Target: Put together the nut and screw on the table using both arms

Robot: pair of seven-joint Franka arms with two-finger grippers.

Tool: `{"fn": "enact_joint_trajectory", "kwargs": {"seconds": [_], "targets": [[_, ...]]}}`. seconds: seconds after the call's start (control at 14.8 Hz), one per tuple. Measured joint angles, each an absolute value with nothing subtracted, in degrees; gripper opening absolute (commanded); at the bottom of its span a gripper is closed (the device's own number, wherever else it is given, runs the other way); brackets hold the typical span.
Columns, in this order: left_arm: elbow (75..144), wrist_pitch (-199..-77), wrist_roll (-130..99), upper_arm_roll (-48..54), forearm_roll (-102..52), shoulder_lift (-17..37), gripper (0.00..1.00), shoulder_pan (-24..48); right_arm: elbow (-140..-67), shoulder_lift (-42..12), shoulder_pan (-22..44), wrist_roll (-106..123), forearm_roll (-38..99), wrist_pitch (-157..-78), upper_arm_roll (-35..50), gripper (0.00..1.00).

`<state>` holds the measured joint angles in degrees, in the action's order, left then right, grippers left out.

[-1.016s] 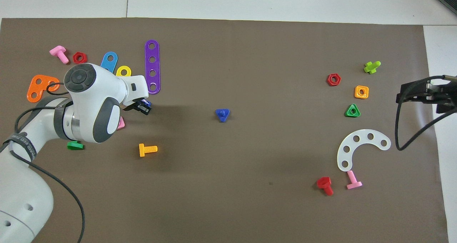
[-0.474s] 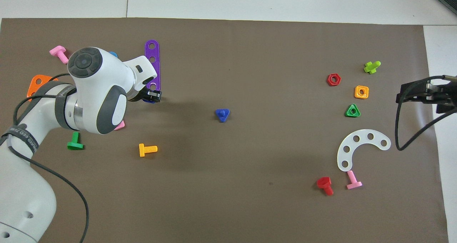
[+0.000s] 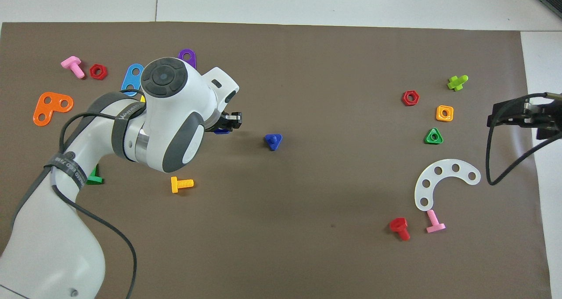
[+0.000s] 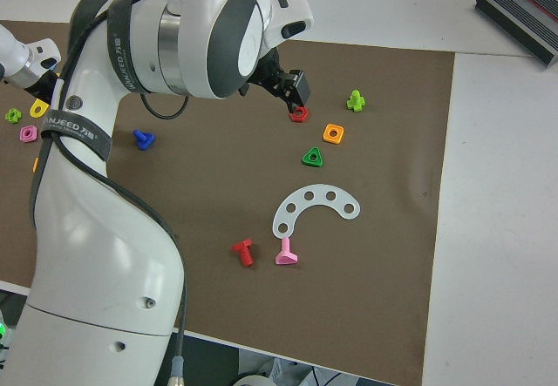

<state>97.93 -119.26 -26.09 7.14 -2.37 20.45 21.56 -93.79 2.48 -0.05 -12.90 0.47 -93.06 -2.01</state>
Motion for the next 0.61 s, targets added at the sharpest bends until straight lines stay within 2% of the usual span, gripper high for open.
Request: {"fn": "enact_joint_trajectory", "kwargs": {"seconds": [0.34, 0.61], "targets": [[93.11, -115.15, -33.54, 7.09, -3.32, 21.75, 0.25, 26.82, -93.80, 2.48, -0.05, -12.90, 0.47, -93.06, -2.01, 1.00], [92.37, -115.80, -35.06, 7.09, -4.30, 22.97, 0.25, 28.70, -93.80, 2.48, -0.05, -12.90, 0.47, -93.06, -2.01, 1.00]]}}
